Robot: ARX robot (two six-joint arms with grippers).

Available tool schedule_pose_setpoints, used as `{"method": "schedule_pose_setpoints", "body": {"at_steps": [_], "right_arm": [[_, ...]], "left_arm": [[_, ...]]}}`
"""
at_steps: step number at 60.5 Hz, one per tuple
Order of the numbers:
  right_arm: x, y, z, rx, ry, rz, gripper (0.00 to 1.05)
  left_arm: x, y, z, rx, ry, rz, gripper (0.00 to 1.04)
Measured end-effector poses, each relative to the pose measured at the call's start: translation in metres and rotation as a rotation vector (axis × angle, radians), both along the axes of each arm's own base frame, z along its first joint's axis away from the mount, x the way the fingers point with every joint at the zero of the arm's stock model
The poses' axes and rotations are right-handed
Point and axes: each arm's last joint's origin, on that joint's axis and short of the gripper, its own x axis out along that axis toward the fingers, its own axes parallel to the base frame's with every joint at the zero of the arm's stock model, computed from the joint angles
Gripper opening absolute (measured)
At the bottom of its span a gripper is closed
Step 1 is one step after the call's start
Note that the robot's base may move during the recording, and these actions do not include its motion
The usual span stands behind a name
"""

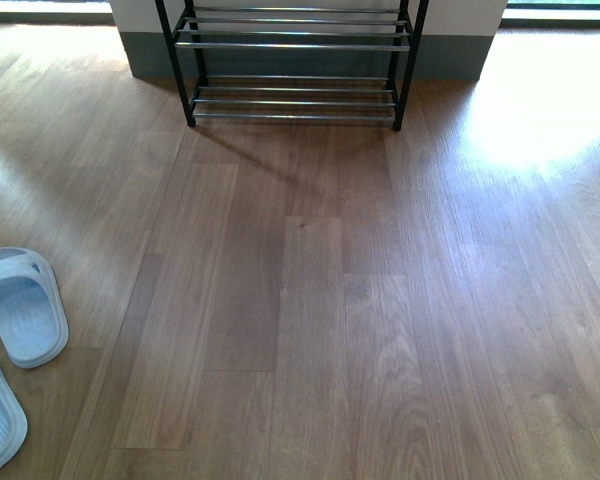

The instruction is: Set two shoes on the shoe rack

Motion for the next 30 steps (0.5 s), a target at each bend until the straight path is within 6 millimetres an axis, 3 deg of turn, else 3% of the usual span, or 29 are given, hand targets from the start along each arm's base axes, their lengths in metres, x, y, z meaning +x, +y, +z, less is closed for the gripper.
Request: {"method": "schedule_pose_setpoints", "body": {"at_steps": [8,30], "right_arm": [[-0.0071,0.0004,0.0110,0.011,-0.068,0.004,0.01],[-0.0073,0.0007,0.0073,0.027,-0.045,0.012,0.01]], "left_arm": [[0.0000,0.0000,0.0000,0.000,0.000,0.000,0.02],[0.0000,0.0002,0.0000,0.003,0.000,0.005,0.02]]}}
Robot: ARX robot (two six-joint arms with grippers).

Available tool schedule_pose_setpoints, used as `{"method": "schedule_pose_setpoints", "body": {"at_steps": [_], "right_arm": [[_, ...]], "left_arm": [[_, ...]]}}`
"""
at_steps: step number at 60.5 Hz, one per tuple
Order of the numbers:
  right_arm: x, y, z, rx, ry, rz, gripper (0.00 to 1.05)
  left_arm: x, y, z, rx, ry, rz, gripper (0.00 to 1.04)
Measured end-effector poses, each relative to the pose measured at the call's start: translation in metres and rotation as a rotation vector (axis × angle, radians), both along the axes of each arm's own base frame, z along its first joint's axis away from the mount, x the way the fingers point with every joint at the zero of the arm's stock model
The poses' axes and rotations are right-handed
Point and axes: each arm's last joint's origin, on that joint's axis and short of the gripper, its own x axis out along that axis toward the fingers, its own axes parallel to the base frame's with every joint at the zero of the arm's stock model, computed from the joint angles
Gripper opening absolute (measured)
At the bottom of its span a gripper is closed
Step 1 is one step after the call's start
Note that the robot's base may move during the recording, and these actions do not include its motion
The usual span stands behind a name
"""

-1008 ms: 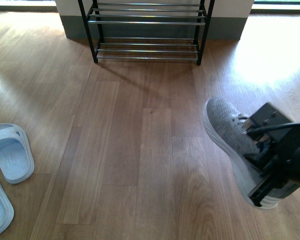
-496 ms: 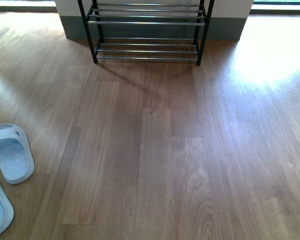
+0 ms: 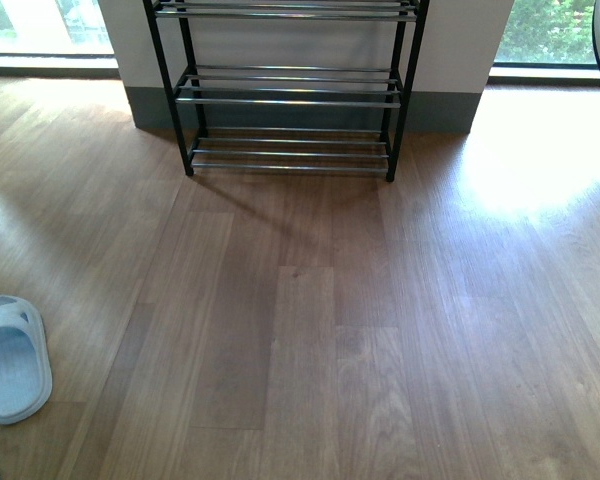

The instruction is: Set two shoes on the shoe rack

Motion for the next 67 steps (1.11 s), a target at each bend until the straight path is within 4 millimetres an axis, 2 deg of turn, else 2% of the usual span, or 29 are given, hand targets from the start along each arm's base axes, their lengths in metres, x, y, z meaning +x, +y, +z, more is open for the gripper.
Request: {"method": "schedule_pose_setpoints", "body": {"at_steps": [67], "right_arm": [[-0.0001,-0.0005,-0.0007,0.002,0.004,-0.010,0.01]], "left_arm": [[0.0000,-0.0002,0.0000,-0.003,0.000,-0.005,0.02]]}}
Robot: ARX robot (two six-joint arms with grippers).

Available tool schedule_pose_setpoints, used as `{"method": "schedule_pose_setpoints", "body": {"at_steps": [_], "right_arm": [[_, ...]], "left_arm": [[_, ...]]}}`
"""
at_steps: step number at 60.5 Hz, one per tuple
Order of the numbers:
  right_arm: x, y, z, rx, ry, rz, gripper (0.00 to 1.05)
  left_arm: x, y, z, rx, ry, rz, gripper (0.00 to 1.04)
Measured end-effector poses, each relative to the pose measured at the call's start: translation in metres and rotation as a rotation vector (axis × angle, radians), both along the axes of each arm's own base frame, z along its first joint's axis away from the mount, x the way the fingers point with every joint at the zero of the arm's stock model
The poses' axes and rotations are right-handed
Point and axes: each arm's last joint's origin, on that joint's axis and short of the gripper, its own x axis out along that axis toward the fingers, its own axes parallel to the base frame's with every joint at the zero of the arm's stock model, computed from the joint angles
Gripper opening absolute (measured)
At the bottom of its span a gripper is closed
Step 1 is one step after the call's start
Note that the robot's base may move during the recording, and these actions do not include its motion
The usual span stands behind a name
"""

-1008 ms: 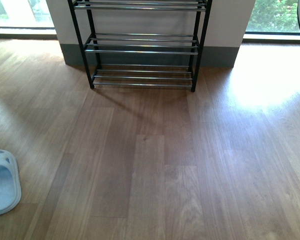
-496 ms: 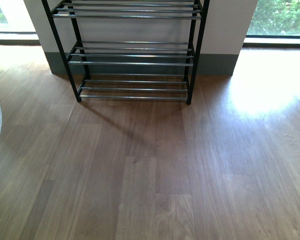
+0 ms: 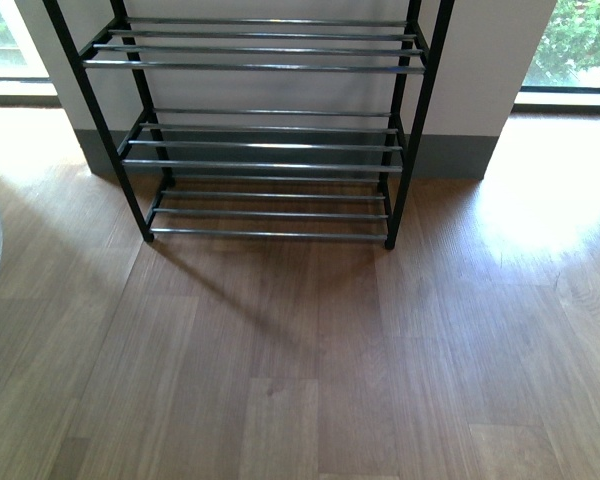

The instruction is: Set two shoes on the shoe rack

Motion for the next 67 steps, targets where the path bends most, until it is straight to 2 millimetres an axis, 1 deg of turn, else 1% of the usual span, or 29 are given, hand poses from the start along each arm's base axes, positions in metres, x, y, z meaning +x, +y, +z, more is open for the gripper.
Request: {"method": "schedule_pose_setpoints", "body": {"at_steps": [67], "right_arm": [[0.0001,0.0000,-0.0001,0.001,0.001,0.000,0.01]], "left_arm": [[0.0000,0.0000,0.0000,-0.001,0.000,0.000,0.02]]}}
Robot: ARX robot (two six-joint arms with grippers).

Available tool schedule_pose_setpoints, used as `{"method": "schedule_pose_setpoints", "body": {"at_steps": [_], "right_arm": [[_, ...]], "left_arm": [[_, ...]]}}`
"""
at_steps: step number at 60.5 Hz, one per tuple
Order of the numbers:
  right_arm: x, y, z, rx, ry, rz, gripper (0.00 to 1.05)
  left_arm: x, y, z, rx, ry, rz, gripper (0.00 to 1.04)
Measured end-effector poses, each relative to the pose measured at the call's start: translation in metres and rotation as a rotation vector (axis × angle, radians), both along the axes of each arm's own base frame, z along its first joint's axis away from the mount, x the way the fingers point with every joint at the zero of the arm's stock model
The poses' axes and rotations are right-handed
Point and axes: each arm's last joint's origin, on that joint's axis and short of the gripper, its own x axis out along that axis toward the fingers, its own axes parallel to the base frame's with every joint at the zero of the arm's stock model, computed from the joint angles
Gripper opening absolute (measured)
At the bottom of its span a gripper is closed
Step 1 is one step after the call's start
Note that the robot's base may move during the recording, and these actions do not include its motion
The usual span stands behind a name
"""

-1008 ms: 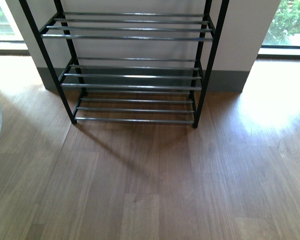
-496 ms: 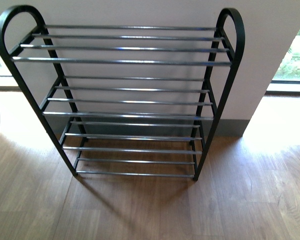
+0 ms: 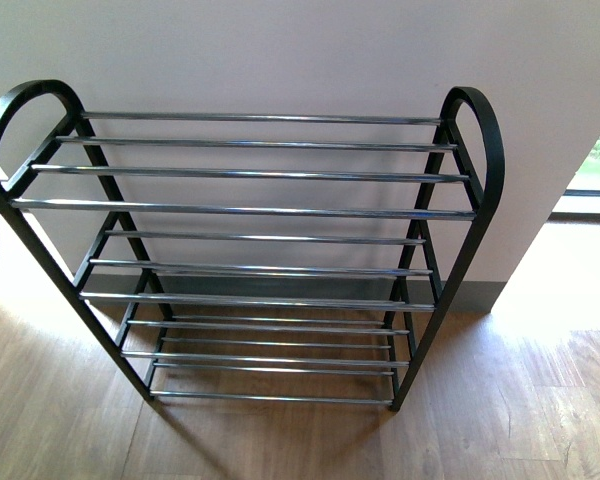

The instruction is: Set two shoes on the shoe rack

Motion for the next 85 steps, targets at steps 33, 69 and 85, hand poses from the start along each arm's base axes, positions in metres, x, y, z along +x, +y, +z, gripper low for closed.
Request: {"method": "schedule_pose_setpoints", "body": {"at_steps": [33,69,85], "right_arm": [[0.022,0.016,0.007,0.182,0.020,-0.023,0.01],[0.151,0.157,-0.033,0.177,0.308,-0.080,0.01],[0.160,0.184,-0.054,0.085,0.294,-0.017,0.01]], "left_arm": [[0.000,0.000,0.000,0.001,0.000,0.002,0.02],[0.000,0.000,0.000,0.000,0.000,0.000,0.02],[0.000,0.000,0.000,0.001,0.000,0.000,0.02]]}}
